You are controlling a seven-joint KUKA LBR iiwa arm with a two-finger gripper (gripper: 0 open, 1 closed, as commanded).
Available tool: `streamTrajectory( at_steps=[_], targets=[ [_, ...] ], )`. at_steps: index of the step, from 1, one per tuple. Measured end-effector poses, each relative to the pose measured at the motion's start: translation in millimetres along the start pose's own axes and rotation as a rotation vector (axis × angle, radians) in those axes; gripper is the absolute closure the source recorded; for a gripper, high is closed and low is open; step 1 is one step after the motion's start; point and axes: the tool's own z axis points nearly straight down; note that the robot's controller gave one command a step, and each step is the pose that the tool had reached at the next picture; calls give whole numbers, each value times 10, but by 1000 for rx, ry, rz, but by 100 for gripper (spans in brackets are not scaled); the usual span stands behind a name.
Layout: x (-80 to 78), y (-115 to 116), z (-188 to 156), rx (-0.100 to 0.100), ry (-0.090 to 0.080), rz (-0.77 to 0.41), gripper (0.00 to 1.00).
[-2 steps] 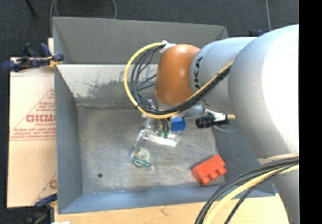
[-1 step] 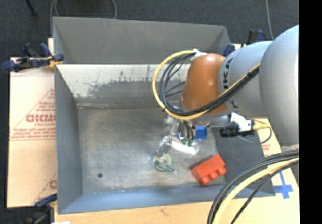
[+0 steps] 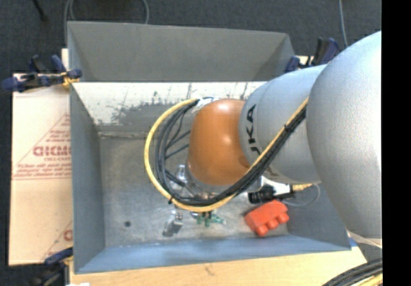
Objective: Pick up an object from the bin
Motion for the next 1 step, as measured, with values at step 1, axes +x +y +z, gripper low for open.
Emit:
streamTrajectory(
  at_steps=[1],
  targets=[
    [-365, -726, -42, 4, -5, 138, 0]
  ],
)
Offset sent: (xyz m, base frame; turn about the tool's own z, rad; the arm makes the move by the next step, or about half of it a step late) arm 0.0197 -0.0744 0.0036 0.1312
